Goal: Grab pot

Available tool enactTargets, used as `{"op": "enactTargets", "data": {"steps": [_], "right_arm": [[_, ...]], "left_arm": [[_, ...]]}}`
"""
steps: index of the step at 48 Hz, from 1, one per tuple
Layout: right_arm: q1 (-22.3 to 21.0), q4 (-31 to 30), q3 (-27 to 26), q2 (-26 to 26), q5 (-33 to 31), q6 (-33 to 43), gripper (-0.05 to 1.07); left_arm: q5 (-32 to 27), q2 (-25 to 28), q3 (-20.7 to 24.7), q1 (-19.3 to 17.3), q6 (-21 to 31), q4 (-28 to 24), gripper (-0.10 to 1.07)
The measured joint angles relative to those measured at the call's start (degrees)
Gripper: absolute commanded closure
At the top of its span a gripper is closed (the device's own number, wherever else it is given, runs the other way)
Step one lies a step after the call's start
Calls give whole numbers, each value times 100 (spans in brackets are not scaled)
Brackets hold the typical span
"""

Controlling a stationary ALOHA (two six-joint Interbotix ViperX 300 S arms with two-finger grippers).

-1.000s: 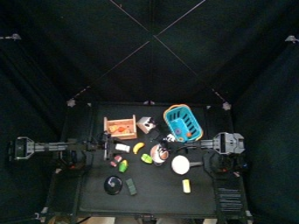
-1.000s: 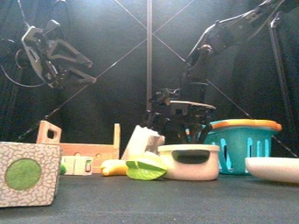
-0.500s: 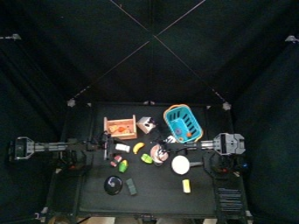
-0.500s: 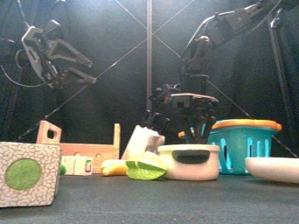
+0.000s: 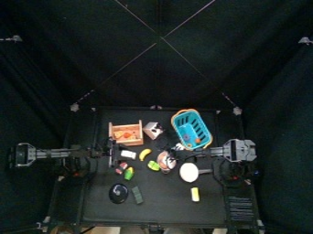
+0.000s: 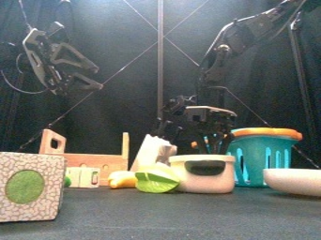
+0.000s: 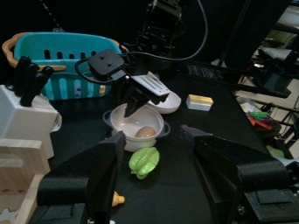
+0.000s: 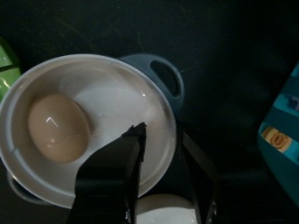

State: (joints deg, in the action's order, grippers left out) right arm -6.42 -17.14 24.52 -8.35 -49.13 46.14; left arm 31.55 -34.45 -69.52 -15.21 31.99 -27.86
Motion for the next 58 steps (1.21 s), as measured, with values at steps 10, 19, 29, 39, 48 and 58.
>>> {"op": "enactTargets", "data": {"steps": [10,19,29,39,48,58], "right_arm": [[-18,-9,53,0,18,62,56],[-26,9,53,35,18,53,67],[-18,97,53,264,-62,53,69],[-9,141,53,343,-114,44,69],[9,193,44,343,-123,26,70],[9,202,18,466,-123,0,70]], "left_arm": [[0,0,-9,0,0,9,8],[0,0,-18,-9,-9,0,8],[0,0,-18,-9,-9,9,8],[0,0,-26,0,-9,35,8],[0,0,-18,-9,-9,88,8],[0,0,-26,0,-9,88,8]]}}
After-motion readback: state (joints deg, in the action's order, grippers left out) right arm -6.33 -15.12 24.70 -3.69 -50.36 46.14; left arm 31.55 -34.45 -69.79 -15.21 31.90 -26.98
